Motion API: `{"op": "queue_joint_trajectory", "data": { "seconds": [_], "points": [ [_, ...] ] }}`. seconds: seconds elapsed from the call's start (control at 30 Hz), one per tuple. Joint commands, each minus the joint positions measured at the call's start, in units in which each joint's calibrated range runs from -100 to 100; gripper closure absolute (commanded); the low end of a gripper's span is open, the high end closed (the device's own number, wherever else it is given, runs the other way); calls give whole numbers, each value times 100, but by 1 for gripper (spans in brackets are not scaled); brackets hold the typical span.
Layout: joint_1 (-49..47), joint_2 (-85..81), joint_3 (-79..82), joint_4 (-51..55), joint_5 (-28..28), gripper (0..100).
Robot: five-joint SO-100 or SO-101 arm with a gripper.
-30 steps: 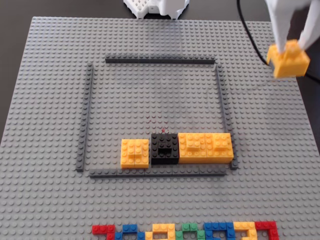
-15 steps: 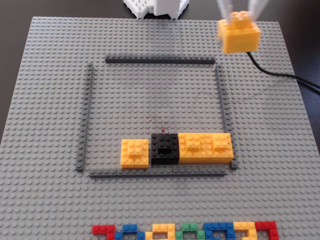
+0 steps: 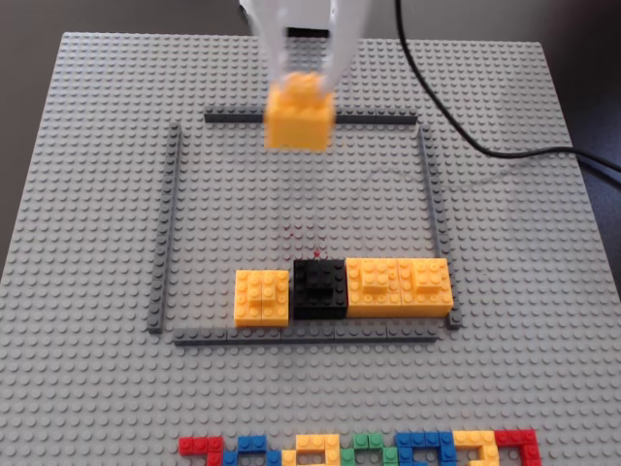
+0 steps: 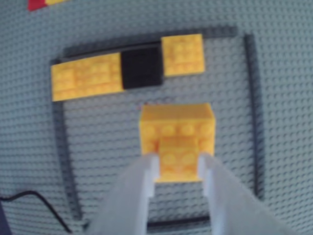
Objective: Grab the cube and place it into the grid
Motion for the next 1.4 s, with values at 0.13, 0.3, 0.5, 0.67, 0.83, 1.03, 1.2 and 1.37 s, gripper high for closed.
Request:
{"op": "queue_joint_trajectory", "data": {
  "seconds": [0.13, 0.3, 0.5, 0.67, 0.83, 1.03, 1.2, 1.37],
  "points": [
    [514, -178, 258, -305, 479, 96],
    [720, 398, -5, -393, 611, 96],
    [882, 1206, -449, -501, 742, 97],
    [993, 1826, -992, -506, 864, 97],
    [1022, 2419, -1536, -515, 923, 97],
    [971, 3064, -1998, -579, 913, 97],
    [890, 3356, -2134, -652, 894, 97],
    [750, 3545, -2243, -657, 845, 97]
  ]
}}
